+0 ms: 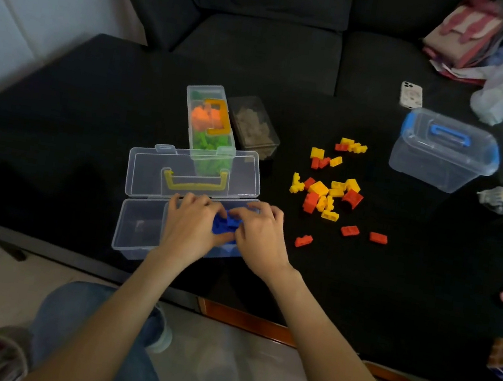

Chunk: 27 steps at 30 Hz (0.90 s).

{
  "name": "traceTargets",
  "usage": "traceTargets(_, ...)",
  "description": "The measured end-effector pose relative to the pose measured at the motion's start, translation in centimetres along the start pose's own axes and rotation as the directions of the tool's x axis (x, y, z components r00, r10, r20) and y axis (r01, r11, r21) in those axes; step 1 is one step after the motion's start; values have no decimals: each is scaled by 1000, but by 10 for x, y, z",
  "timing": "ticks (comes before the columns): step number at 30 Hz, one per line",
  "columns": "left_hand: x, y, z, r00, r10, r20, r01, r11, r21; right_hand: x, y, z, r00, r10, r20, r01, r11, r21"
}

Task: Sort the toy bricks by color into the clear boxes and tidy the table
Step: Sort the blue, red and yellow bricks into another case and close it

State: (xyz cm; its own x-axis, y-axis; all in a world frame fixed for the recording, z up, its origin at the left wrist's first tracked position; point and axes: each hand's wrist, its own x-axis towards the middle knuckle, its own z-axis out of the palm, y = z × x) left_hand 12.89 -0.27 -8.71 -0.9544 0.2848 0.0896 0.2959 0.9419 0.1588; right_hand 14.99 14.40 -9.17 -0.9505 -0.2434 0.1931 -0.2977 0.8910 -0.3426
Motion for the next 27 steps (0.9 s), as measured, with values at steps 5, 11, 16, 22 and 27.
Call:
traceTargets(5,3,0,1,999,13,-44,-14,1000,-18,-6,11,-2,998,35,-56,-30,996,89)
traceTargets(11,7,17,2,962,115,-249,-142,986,-91,-16,35,-19,983,112,-145,-99,990,97)
traceTargets(16,26,51,7,941,246,-233,-287,945,-160,-30,67,-46,973,161,-166,-149,986,79)
traceTargets(22,82,108,13,935,354,-10,-342,894,-289,-39,125,-77,957,263,-124,-259,965,43)
traceTargets(27,126,122,28,926,213,311,-153,966,-206,-38,160,-75,776,605,180,-565,792,-230)
